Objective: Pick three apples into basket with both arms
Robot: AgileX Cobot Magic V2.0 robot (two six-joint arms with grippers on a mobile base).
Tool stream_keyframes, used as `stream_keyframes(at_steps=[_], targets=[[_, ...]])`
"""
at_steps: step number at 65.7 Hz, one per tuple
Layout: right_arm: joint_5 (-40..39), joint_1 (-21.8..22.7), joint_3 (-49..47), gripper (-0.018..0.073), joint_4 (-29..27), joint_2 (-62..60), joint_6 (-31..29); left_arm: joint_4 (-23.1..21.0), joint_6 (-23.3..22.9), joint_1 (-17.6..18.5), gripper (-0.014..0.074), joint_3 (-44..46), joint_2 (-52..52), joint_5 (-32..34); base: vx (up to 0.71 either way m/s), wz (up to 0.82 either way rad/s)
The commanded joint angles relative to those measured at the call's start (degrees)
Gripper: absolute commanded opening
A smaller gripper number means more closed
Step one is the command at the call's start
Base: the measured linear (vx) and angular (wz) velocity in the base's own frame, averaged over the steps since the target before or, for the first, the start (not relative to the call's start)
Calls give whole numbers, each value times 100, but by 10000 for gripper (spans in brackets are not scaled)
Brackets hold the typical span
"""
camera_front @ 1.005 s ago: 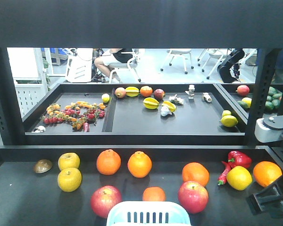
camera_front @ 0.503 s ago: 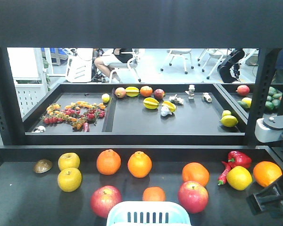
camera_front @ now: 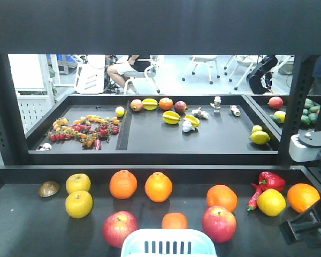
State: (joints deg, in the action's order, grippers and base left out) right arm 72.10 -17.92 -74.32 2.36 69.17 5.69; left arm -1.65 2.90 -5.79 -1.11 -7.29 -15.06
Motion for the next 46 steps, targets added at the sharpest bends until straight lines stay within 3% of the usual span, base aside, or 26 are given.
stream_keyframes(at_steps=[1,24,38,46], targets=[[-75,42,-171,-7,40,-115,-52,-15,5,4,-8,111,-40,356,0,0],[-75,42,-171,-7,40,-115,-52,-15,5,-21,-8,113,-34,344,0,0],[-75,42,-171,-7,40,-115,-52,-15,5,325,-8,111,-34,345,0,0],[-75,42,-171,-7,40,-115,-52,-15,5,317,-8,111,-34,350,0,0]])
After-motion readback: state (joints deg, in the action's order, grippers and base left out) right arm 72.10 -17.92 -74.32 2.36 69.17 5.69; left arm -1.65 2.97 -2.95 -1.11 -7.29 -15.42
